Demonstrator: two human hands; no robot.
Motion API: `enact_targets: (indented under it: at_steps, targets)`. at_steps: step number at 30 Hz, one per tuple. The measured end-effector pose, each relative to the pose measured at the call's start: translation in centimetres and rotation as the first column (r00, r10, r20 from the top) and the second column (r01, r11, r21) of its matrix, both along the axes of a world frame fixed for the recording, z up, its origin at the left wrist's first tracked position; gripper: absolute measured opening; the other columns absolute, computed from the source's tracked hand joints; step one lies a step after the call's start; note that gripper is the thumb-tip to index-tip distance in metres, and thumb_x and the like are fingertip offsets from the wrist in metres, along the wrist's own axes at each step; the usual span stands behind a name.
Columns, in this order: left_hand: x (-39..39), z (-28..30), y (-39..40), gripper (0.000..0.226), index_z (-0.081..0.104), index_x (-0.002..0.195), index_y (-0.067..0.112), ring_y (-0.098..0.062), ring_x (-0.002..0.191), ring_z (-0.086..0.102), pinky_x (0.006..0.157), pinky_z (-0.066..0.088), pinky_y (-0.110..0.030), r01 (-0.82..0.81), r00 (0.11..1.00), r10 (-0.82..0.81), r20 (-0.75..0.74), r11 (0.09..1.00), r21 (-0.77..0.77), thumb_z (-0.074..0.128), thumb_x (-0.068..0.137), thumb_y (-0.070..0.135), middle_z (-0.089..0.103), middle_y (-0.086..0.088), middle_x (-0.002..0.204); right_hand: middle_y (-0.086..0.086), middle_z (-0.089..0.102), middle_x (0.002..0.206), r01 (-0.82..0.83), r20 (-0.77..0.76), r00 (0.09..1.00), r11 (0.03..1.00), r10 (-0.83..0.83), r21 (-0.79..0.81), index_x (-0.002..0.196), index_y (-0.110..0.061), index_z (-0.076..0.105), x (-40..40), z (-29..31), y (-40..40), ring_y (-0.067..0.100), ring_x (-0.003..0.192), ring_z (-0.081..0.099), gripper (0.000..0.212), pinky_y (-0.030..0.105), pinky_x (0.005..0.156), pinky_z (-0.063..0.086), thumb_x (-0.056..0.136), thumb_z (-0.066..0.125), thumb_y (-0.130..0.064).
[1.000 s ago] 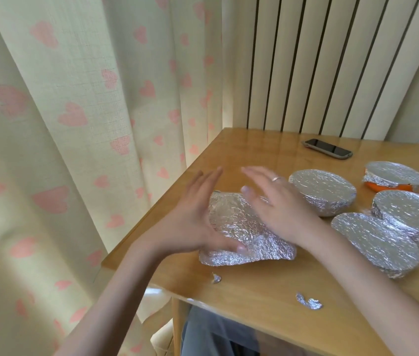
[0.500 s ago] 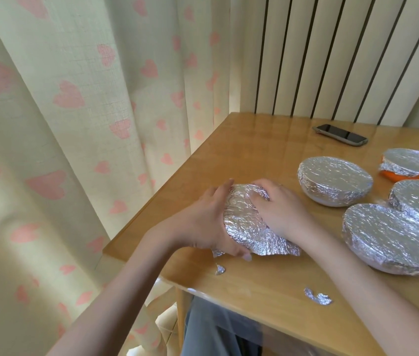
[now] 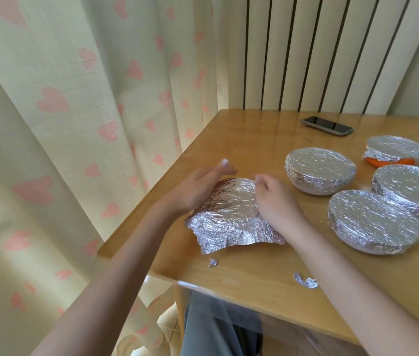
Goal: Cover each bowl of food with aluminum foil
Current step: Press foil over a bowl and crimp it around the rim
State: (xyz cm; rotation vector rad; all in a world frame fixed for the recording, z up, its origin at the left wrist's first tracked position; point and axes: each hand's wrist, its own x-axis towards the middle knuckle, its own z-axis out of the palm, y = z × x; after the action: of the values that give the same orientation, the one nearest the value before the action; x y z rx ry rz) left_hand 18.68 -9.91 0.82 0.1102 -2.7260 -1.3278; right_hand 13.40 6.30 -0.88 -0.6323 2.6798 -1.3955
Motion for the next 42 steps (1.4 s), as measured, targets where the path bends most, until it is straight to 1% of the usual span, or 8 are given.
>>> enact_targets:
  at_steps: [6, 11, 14, 23, 30, 36, 39, 42]
  targets:
    - [-0.7, -1.7, 0.8, 0.066, 0.065, 0.113, 0.005, -0.013, 0.089, 0.058, 0.098, 0.043, -0.035, -0.082, 0.996, 0.083, -0.015, 0.996, 0.025, 0.030, 0.097, 0.058, 0.064, 0.001, 0.100, 0.000, 0.038, 0.055, 0.077, 0.086, 0.994, 0.995, -0.072, -0.060, 0.064, -0.014, 0.036, -0.1, -0.6, 0.0, 0.012, 0.046, 0.036, 0.042, 0.019, 0.038, 0.026, 0.104, 0.028, -0.023]
    - [0.2, -1.7, 1.6, 0.056, 0.062, 0.100, 0.001, -0.017, 0.082, 0.054, 0.082, 0.041, -0.033, -0.162, 0.985, 0.165, -0.051, 0.985, 0.061, 0.029, 0.105, 0.046, 0.061, -0.006, 0.088, 0.010, 0.045, 0.067, 0.021, 0.242, 0.970, 0.992, 0.010, -0.123, 0.111, 0.009, 0.056, 0.4, 0.3, 0.1, 0.021, 0.061, 0.043, 0.049, 0.030, 0.052, 0.029, 0.104, 0.029, -0.031]
    - [1.8, -2.1, 2.6, 0.054, 0.053, 0.085, -0.001, -0.021, 0.076, 0.052, 0.076, 0.041, -0.037, -0.264, 0.955, 0.271, -0.117, 0.962, 0.069, 0.027, 0.106, 0.041, 0.059, -0.008, 0.080, 0.028, 0.054, 0.127, -0.102, 0.282, 0.952, 0.992, 0.117, -0.067, 0.131, 0.004, 0.047, 0.1, 1.7, 0.4, 0.038, 0.112, 0.055, 0.052, 0.040, 0.089, 0.044, 0.103, 0.032, -0.038]
    - [1.1, -1.0, -0.5, 0.049, 0.066, 0.119, 0.034, -0.009, 0.129, 0.049, 0.113, 0.032, -0.035, -0.141, 0.974, 0.166, -0.156, 0.978, 0.156, 0.032, 0.095, 0.060, 0.060, 0.010, 0.133, 0.007, 0.050, 0.140, 0.111, -0.272, 0.956, 0.994, -0.109, -0.011, 0.138, -0.008, 0.045, 2.5, 1.1, 1.1, 0.023, 0.130, 0.043, 0.041, 0.029, 0.106, 0.030, 0.103, 0.031, -0.024]
    - [0.5, -1.6, 1.4, 0.040, 0.072, 0.106, 0.028, 0.004, 0.098, 0.063, 0.089, 0.042, -0.013, -0.056, 0.996, 0.064, -0.060, 0.989, 0.138, 0.035, 0.104, 0.043, 0.071, 0.012, 0.106, 0.004, 0.054, 0.134, 0.096, -0.078, 0.992, 0.991, -0.103, -0.099, 0.132, -0.010, 0.051, 2.5, -1.3, 0.4, 0.020, 0.126, 0.045, 0.037, 0.018, 0.087, 0.028, 0.103, 0.030, -0.018]
    - [0.7, -1.5, 2.1, 0.044, 0.073, 0.103, 0.024, -0.011, 0.102, 0.065, 0.095, 0.045, -0.027, -0.150, 0.986, 0.161, -0.049, 0.973, 0.177, 0.032, 0.106, 0.037, 0.072, 0.005, 0.104, 0.001, 0.044, 0.061, 0.095, 0.108, 0.992, 0.954, -0.066, -0.285, 0.069, -0.014, 0.045, 2.4, -1.4, 0.4, 0.015, 0.062, 0.043, 0.043, 0.033, 0.068, 0.033, 0.104, 0.029, -0.032]
    - [1.6, -1.8, 2.8, 0.045, 0.072, 0.094, 0.029, -0.012, 0.100, 0.064, 0.087, 0.044, -0.027, -0.255, 0.957, 0.275, -0.096, 0.949, 0.186, 0.030, 0.106, 0.036, 0.072, 0.007, 0.098, 0.018, 0.065, 0.087, 0.022, 0.149, 0.989, 0.956, 0.022, -0.292, 0.092, 0.001, 0.063, 2.7, -0.2, 1.1, 0.030, 0.086, 0.060, 0.056, 0.044, 0.077, 0.041, 0.103, 0.026, -0.039]
    - [2.6, -2.4, 4.0, 0.051, 0.072, 0.106, 0.019, -0.013, 0.099, 0.061, 0.080, 0.040, -0.027, -0.357, 0.914, 0.376, -0.152, 0.924, 0.137, 0.025, 0.106, 0.041, 0.070, 0.003, 0.100, 0.031, 0.035, 0.138, -0.092, 0.231, 0.963, 0.977, 0.137, -0.194, 0.133, 0.013, 0.036, 2.5, 1.4, 1.5, 0.042, 0.127, 0.033, 0.066, 0.044, 0.099, 0.031, 0.102, 0.023, -0.043]
